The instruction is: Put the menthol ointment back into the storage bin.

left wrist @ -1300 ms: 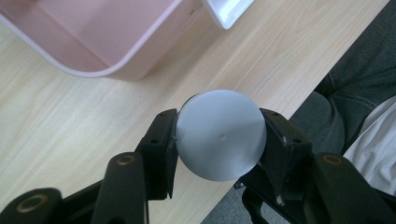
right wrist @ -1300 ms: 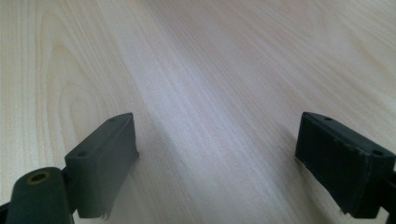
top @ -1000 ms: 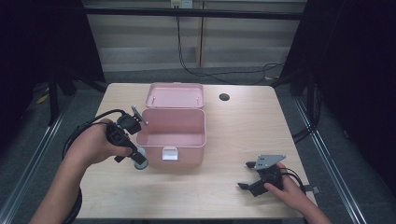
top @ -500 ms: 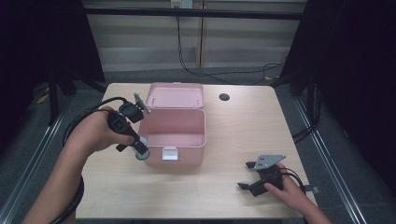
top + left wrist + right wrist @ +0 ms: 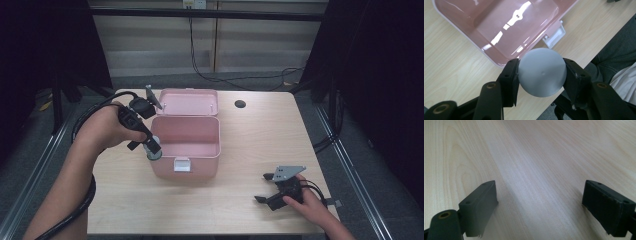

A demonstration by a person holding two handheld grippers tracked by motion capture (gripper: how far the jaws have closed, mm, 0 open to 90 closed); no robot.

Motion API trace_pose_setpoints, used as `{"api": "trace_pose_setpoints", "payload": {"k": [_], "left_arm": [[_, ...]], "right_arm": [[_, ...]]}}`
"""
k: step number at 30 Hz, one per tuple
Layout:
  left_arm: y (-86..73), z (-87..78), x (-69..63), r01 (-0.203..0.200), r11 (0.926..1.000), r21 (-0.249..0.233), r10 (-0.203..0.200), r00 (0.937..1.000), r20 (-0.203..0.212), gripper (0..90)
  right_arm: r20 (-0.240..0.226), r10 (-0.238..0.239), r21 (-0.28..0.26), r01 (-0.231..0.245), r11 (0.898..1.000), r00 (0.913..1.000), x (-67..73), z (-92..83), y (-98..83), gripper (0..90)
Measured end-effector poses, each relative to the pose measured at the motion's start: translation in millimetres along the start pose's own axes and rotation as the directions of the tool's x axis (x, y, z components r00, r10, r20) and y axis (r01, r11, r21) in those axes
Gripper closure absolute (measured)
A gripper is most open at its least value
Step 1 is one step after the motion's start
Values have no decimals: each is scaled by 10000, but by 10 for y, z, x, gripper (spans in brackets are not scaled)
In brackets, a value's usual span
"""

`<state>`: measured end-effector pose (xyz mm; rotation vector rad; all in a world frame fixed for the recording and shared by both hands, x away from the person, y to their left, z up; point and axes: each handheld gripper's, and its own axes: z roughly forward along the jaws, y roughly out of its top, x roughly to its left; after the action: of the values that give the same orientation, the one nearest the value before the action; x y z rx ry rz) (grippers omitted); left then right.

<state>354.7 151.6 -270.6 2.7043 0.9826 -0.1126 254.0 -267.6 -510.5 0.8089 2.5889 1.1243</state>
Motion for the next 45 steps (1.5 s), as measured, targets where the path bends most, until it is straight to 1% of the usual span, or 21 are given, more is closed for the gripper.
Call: {"api": "trace_pose_setpoints", "payload": {"k": [5, 7, 13, 14, 15, 16, 17, 18, 20, 21, 25, 26, 28, 34, 35, 36, 38, 39, 41, 44, 45], "left_arm": [[66, -17, 16, 87, 10000, -35, -87, 10000, -40, 500], [119, -15, 26, 127, 9999, -16, -128, 9998, -147, 500], [213, 9, 40, 258, 9996, -76, -259, 9996, -134, 500], [235, 15, 43, 279, 9996, -81, -281, 9995, -175, 500], [275, 26, 39, 265, 9996, -72, -267, 9992, -309, 500], [275, 26, 39, 265, 9996, -72, -267, 9992, -309, 500], [313, 45, 43, 309, 9994, -143, -313, 9991, -292, 500], [331, 56, 48, 260, 9996, -70, -261, 9992, -294, 500], [348, 70, 46, 319, 9995, -52, -320, 9989, -339, 500], [378, 99, 50, 247, 9997, -43, -249, 9988, -424, 500], [431, 142, 76, 282, 9996, -58, -284, 9989, -379, 500], [447, 153, 88, 223, 9998, -3, -223, 9989, -405, 500], [459, 170, 92, 278, 9996, 9, -277, 9989, -385, 500], [541, 250, 134, 262, 9997, -9, -262, 9983, -517, 500], [554, 269, 139, 351, 9994, -71, -354, 9982, -490, 500], [569, 283, 145, 293, 9996, -12, -293, 9982, -517, 500], [612, 327, 153, 323, 9995, -7, -323, 9980, -535, 500], [623, 345, 149, 424, 9991, -17, -424, 9977, -521, 500], [650, 379, 155, 382, 9993, -11, -382, 9980, -502, 500], [674, 411, 162, 443, 9990, 51, -440, 9978, -504, 500], [697, 446, 168, 381, 9993, 65, -376, 9978, -550, 500]], "right_arm": [[-2, 4, 8, -4, 10000, 10000, 1, 0, 0, 122], [-1, 15, 2, -15, 10000, 10000, 1, 0, 0, 122], [-5, -13, 4, 13, 10000, 10000, -1, 0, 0, 122], [-4, -15, 3, 15, 10000, 10000, -1, 0, 0, 122], [-5, -14, 3, 14, 10000, 10000, -1, 0, 0, 122], [-5, -14, 3, 14, 10000, 10000, -1, 0, 0, 122], [2, 15, 4, -15, 10000, 10000, 1, 0, 0, 121], [-5, 4, 7, -4, 10000, 10000, 1, 0, 0, 122], [-2, 2, 7, -2, 10000, 10000, 1, 0, 0, 122], [-1, 15, 4, -15, 10000, 10000, 1, 0, 0, 122], [-3, 4, 7, -4, 10000, 10000, 1, 0, -1, 122], [-4, 3, 9, -3, 10000, 10000, 1, 0, 0, 122], [-1, 3, 7, -3, 10000, 10000, 1, 0, 0, 121], [-3, 3, 8, -3, 10000, 10000, 1, 0, 0, 121], [-2, 0, 7, 0, 10000, 10000, 1, 0, 0, 121], [-2, 0, 7, 0, 10000, 10000, 1, 0, 0, 121], [-2, 2, 8, -2, 10000, 10000, 1, 0, 0, 122], [-3, 2, 9, -2, 10000, 10000, 1, 0, 0, 122], [-1, 3, 7, -3, 10000, 10000, 1, 0, 0, 121], [-3, 4, 8, -4, 10000, 10000, 1, 0, 0, 121], [-4, 3, 8, -3, 10000, 10000, 1, 0, 0, 122]]}}
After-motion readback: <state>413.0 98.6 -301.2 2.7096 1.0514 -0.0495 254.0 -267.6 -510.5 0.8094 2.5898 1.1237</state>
